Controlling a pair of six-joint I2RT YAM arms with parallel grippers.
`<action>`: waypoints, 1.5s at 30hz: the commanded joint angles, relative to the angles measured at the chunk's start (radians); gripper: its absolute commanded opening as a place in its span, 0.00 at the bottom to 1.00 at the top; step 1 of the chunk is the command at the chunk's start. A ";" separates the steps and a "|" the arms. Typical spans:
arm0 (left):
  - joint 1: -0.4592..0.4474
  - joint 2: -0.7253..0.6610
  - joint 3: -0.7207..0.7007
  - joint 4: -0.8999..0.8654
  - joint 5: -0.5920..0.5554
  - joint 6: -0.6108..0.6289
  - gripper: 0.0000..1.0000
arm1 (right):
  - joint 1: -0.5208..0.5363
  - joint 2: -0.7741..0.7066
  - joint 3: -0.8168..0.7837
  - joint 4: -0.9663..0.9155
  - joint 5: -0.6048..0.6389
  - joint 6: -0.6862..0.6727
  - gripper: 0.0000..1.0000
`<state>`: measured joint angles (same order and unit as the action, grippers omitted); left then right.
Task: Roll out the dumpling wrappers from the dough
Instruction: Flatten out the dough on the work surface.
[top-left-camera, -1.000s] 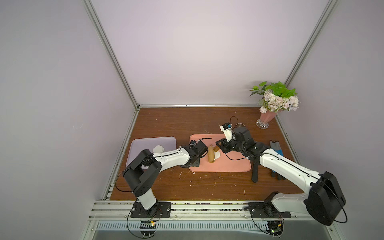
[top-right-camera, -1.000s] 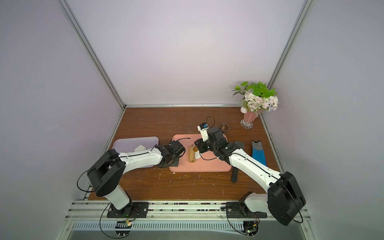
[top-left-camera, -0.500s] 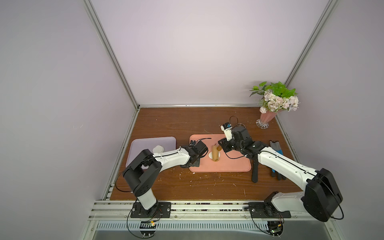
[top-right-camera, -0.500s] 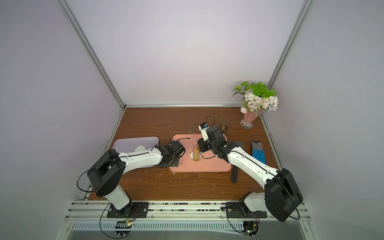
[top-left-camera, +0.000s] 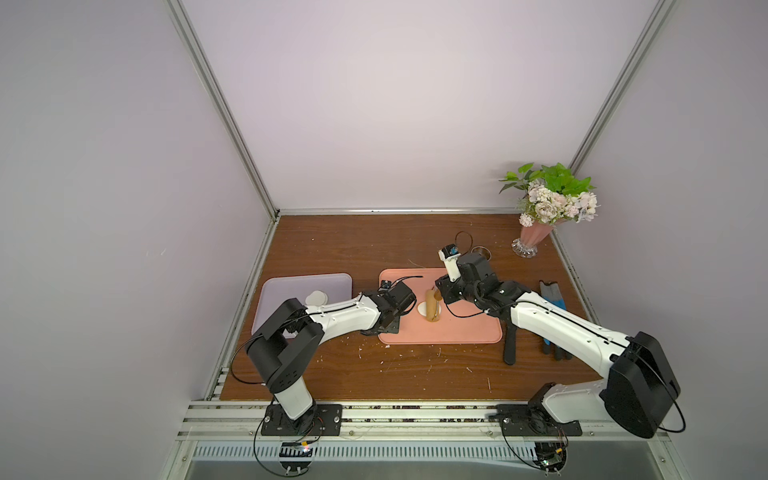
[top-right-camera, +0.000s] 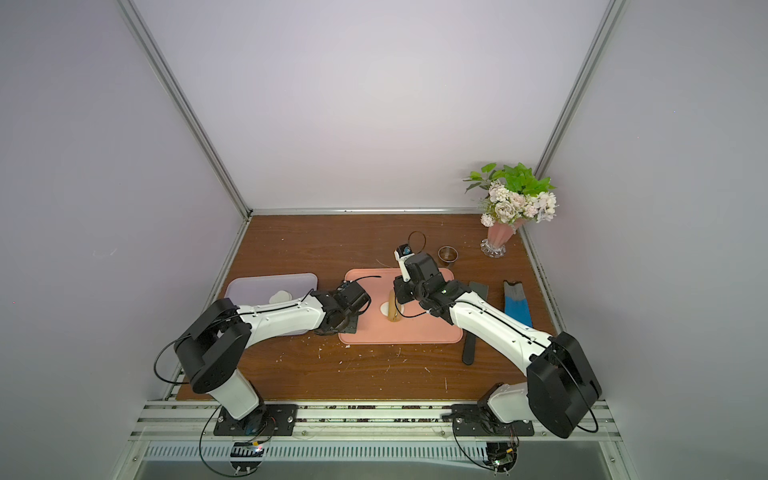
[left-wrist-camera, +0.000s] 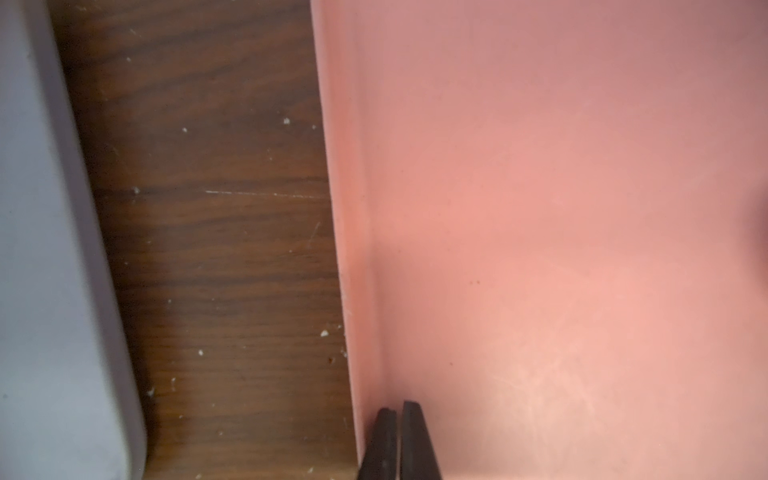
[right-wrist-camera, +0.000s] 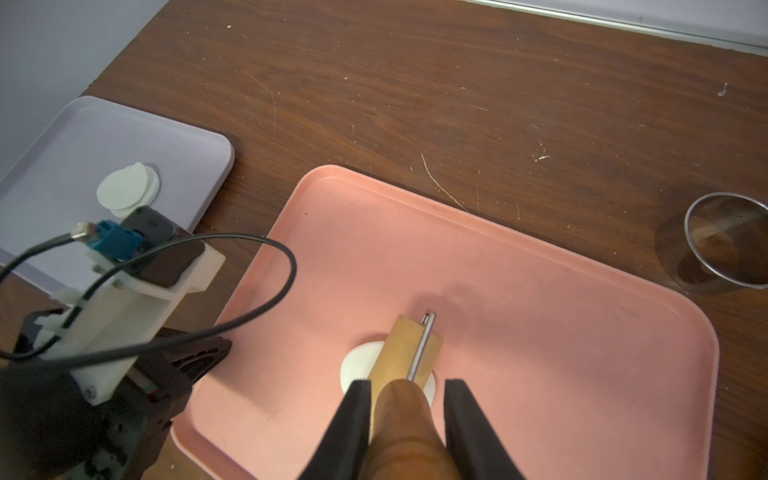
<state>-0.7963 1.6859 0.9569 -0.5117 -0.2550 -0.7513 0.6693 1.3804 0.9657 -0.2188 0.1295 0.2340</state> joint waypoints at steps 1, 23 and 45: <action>0.018 0.017 -0.026 -0.039 -0.003 0.000 0.00 | -0.025 0.037 -0.062 -0.204 0.303 -0.097 0.00; 0.019 0.021 -0.026 -0.036 -0.003 0.001 0.00 | 0.026 0.036 -0.074 -0.274 0.463 -0.127 0.00; 0.022 0.010 -0.037 -0.030 -0.005 0.000 0.00 | 0.025 0.033 -0.037 -0.370 0.499 -0.101 0.00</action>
<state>-0.7937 1.6859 0.9501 -0.4618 -0.2363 -0.7513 0.7368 1.3643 0.9691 -0.2947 0.3969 0.2359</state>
